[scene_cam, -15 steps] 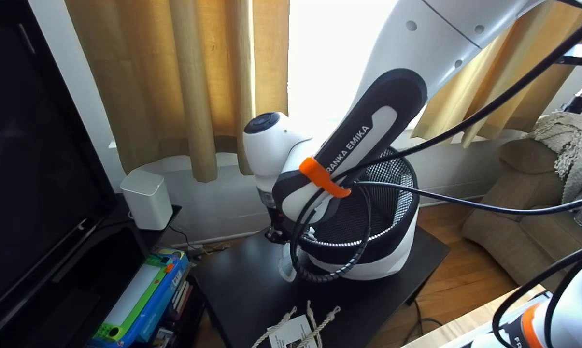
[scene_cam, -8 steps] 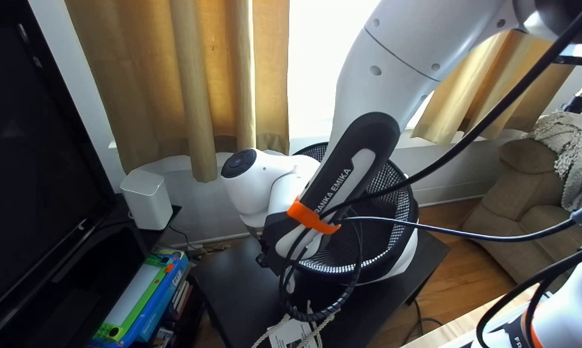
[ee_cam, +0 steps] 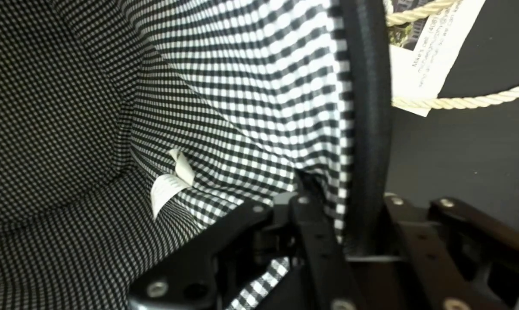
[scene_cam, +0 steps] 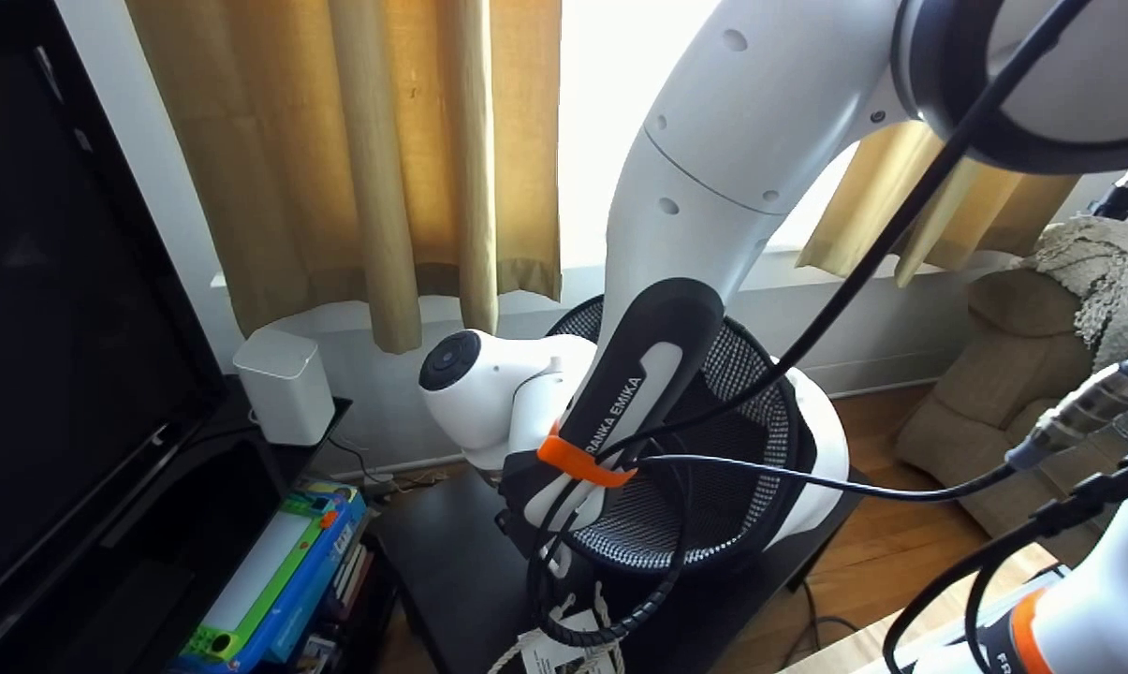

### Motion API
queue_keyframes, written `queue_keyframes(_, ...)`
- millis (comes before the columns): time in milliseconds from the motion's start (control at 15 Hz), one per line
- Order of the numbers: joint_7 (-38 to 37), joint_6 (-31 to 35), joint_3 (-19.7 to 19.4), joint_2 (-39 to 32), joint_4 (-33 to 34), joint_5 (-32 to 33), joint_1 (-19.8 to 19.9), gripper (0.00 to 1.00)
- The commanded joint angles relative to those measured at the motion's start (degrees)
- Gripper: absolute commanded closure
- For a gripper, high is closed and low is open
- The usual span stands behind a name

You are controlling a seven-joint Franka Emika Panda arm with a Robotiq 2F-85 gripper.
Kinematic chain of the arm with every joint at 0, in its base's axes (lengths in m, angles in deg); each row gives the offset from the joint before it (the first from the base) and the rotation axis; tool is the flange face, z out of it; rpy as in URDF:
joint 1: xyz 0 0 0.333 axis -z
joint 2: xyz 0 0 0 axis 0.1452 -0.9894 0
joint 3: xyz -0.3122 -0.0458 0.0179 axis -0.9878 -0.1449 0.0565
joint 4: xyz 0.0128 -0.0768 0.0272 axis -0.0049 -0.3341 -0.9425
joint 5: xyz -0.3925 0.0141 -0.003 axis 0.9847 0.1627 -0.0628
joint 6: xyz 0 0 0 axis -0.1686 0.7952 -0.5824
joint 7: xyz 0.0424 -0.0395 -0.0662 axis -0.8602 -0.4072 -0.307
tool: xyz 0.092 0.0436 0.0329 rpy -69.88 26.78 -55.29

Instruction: Turn the bag upside down

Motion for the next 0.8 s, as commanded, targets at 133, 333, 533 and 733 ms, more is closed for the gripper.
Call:
queue_keyframes(133,-1.8,0.9,-2.2,-2.2,1.4,0.4,-1.8,0.32)
queue_keyframes(333,-0.6,1.8,-2.1,-2.1,1.7,-0.2,-0.9,0.1)
queue_keyframes(533,1.9,4.2,-2.0,-3.5,2.5,-0.6,0.5,0.4)
queue_keyframes(733,4.5,6.1,-2.6,-4.5,3.1,-0.4,1.2,0.58)
